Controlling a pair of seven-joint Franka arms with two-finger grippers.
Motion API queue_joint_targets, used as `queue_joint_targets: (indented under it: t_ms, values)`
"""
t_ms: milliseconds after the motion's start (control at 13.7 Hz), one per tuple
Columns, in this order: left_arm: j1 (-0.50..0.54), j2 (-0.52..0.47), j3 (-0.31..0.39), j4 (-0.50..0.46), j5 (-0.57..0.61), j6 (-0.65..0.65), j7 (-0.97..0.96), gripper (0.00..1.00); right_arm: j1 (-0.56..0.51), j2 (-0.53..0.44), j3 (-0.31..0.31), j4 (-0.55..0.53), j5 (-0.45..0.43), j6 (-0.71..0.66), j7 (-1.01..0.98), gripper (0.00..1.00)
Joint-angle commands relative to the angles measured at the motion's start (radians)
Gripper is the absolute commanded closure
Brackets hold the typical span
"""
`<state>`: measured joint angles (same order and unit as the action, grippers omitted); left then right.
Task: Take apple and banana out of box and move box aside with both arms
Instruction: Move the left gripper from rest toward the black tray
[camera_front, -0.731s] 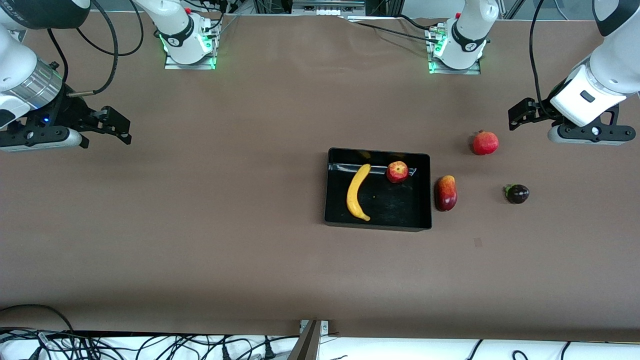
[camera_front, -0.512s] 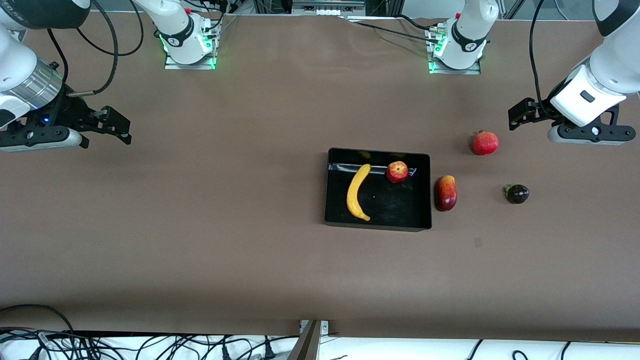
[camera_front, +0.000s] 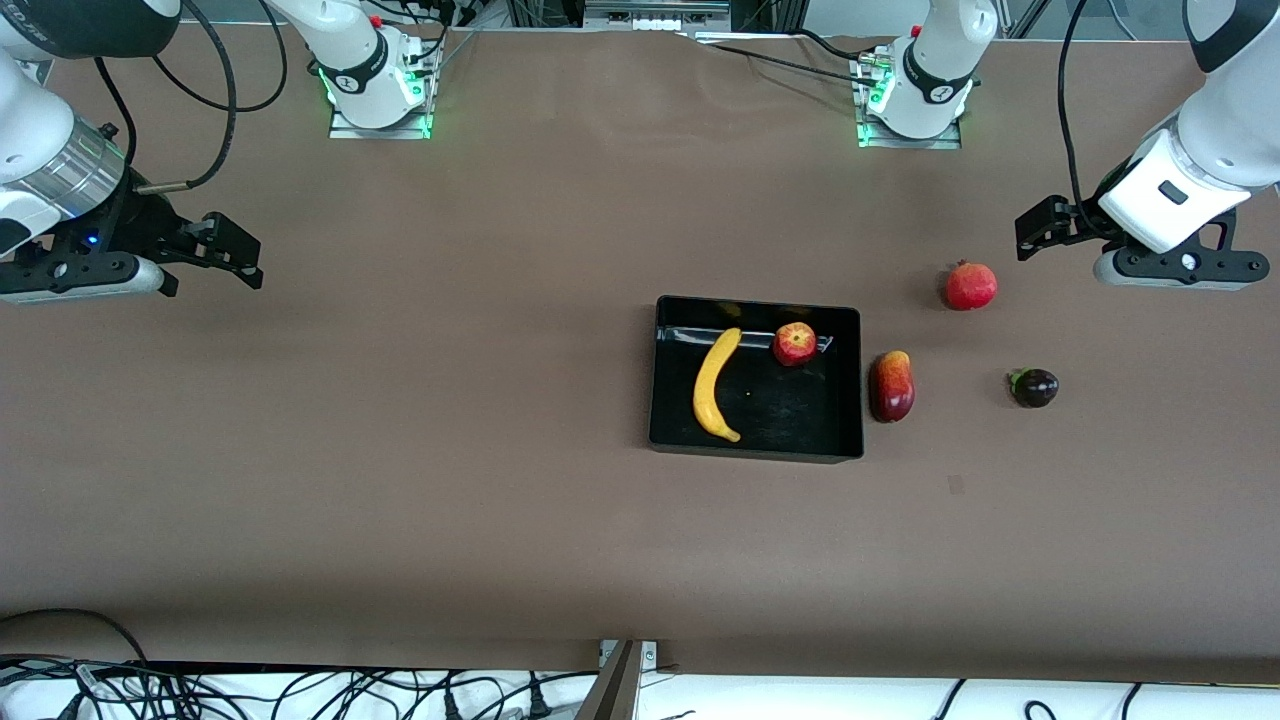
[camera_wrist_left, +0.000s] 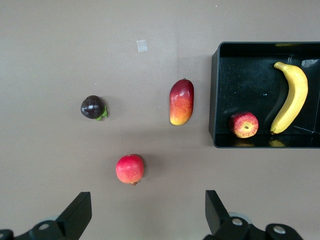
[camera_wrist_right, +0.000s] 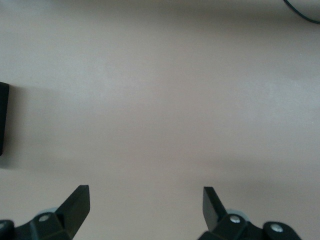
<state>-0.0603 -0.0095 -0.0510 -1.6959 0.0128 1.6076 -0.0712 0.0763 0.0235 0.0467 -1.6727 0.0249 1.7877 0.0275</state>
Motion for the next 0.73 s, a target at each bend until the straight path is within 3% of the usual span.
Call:
queue_joint_targets:
  t_ms: [0,365,658]
  values:
    - [0.002,0.005,-0.022,0.024,-0.025,-0.038,0.005,0.00,-0.004,-0.002,0.008,0.013,-0.008,-0.016,0.000,0.00]
    - [0.002,0.020,-0.084,0.024,-0.027,-0.038,-0.002,0.00,-0.001,-0.004,0.013,0.013,-0.008,-0.014,0.002,0.00]
    - [-0.024,0.123,-0.095,0.068,-0.060,-0.037,-0.013,0.00,-0.001,-0.004,0.013,0.013,-0.010,-0.016,0.002,0.00]
